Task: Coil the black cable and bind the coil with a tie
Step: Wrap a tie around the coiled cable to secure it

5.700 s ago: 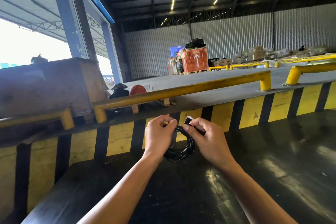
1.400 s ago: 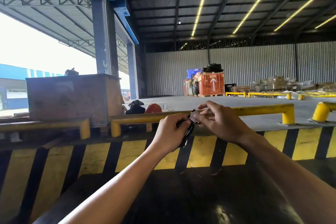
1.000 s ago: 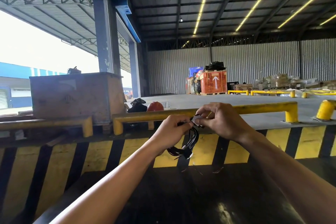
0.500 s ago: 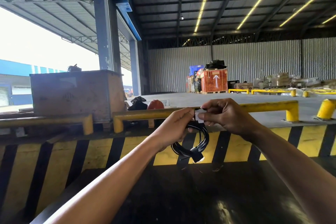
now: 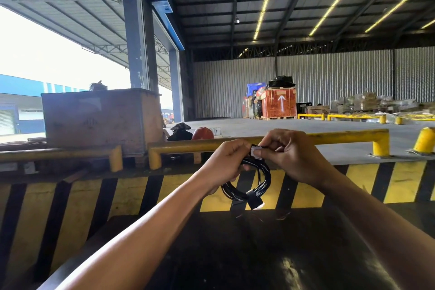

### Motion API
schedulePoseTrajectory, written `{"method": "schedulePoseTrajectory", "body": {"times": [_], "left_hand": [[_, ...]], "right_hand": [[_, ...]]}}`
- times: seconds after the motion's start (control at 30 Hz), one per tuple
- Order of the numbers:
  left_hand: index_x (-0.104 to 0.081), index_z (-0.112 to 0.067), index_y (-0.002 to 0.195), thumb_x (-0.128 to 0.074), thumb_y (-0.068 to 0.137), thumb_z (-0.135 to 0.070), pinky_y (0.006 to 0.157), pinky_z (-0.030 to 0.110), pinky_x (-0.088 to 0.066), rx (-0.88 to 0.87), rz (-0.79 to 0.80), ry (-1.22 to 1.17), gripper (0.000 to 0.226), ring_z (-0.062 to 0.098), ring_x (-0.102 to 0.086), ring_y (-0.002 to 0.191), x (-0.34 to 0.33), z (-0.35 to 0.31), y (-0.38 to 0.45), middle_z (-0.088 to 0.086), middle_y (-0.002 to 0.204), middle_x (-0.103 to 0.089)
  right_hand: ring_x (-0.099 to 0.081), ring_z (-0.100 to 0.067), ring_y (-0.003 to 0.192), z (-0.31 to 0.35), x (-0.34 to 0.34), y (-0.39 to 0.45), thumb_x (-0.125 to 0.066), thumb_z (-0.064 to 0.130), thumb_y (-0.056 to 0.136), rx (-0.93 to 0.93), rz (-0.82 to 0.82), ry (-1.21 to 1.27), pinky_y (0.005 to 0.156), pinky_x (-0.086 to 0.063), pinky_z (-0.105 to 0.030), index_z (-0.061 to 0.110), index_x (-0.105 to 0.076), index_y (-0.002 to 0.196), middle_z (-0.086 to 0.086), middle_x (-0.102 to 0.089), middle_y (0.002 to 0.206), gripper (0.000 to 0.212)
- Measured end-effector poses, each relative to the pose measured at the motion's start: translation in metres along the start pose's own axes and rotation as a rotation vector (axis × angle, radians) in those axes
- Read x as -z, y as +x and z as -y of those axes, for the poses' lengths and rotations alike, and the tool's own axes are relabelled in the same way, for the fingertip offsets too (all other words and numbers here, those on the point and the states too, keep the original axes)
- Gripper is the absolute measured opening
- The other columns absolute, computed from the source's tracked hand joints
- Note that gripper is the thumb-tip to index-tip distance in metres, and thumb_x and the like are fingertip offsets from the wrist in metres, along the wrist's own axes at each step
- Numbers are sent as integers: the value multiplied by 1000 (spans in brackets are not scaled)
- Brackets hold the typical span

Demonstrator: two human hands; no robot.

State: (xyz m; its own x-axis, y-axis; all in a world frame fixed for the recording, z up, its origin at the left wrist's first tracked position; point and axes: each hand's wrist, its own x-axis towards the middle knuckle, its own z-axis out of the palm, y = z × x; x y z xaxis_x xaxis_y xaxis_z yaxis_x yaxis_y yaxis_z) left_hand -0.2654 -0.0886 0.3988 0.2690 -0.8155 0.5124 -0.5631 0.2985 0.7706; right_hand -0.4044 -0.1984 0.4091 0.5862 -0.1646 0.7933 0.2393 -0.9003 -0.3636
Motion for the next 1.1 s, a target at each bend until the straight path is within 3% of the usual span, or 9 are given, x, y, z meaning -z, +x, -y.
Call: {"method": "schedulePoseTrajectory", "body": {"times": [0.23, 0.4, 0.5, 0.6, 0.7, 0.83, 0.93, 1.03, 1.1], "left_hand": [[-53, -18, 74, -40, 101, -25, 34, 17, -23, 129, -103, 12, 31, 6, -30, 35, 4, 6, 1, -6, 48, -47], [-53, -19, 72, -42, 100, -28, 33, 15, -22, 144, -69, -20, 30, 5, -30, 32, -4, 5, 3, -5, 47, -45], [-54, -21, 79, -44, 98, -35, 35, 16, -22, 163, -90, -44, 26, 7, -29, 34, 0, 5, 4, -3, 49, -46], [-51, -18, 84, -44, 98, -39, 35, 18, -23, 216, -147, -113, 27, 8, -29, 36, 4, 8, 5, -2, 50, -44], [-47, -15, 84, -44, 98, -40, 34, 17, -24, 210, -83, -180, 29, 8, -28, 34, 0, 8, 4, -3, 47, -42], [-48, -13, 92, -47, 97, -41, 33, 18, -27, 176, 43, -325, 29, 8, -31, 33, -1, 3, 2, -2, 47, -43], [-53, -12, 91, -60, 89, -45, 43, 21, -46, 85, 43, -373, 33, 10, -49, 43, 0, 3, -1, -1, 54, -54], [-58, -10, 109, -73, 73, -45, 69, 25, -56, 48, -2, -330, 53, 13, -66, 70, -4, 13, -8, -1, 71, -69], [-62, -14, 105, -74, 72, -46, 78, 30, -55, 46, -8, -278, 47, 15, -66, 81, -7, 25, -16, -2, 77, -69]], "right_hand": [[-73, -17, 83, 1, 1, -18, -58, 33, 81, -52, 148, 362, 68, -58, -23, 20, -56, 87, -4, -72, 105, 15], [-73, -20, 90, -7, -1, -22, -55, 28, 81, -170, 98, 588, 71, -56, -20, 12, -54, 89, 1, -76, 98, 19], [-73, -18, 88, -13, 4, -22, -57, 26, 80, -159, -39, 520, 72, -58, -23, 11, -57, 90, -3, -77, 91, 18], [-71, -10, 86, -22, 5, -22, -63, 31, 80, -159, -111, 252, 78, -59, -27, 16, -61, 95, -1, -74, 91, 22], [-68, -2, 79, -23, -6, -25, -64, 55, 70, -200, 88, 71, 66, -52, -12, 28, -65, 97, 5, -74, 84, 38], [-71, -9, 80, -23, -16, -25, -69, 45, 75, -210, 231, 203, 68, -53, -16, 24, -70, 94, 4, -77, 83, 28], [-72, -18, 77, -24, -16, -22, -73, 30, 76, -222, 91, 231, 69, -53, -23, 18, -72, 90, -1, -77, 78, 19], [-66, 2, 60, -23, -19, -20, -71, 21, 80, -198, -122, 99, 53, -42, -5, 23, -71, 78, 10, -72, 59, 3], [-62, 10, 60, -23, -17, -19, -68, 23, 82, -178, -227, -20, 52, -40, -4, 26, -68, 79, 16, -68, 57, 5]]}}
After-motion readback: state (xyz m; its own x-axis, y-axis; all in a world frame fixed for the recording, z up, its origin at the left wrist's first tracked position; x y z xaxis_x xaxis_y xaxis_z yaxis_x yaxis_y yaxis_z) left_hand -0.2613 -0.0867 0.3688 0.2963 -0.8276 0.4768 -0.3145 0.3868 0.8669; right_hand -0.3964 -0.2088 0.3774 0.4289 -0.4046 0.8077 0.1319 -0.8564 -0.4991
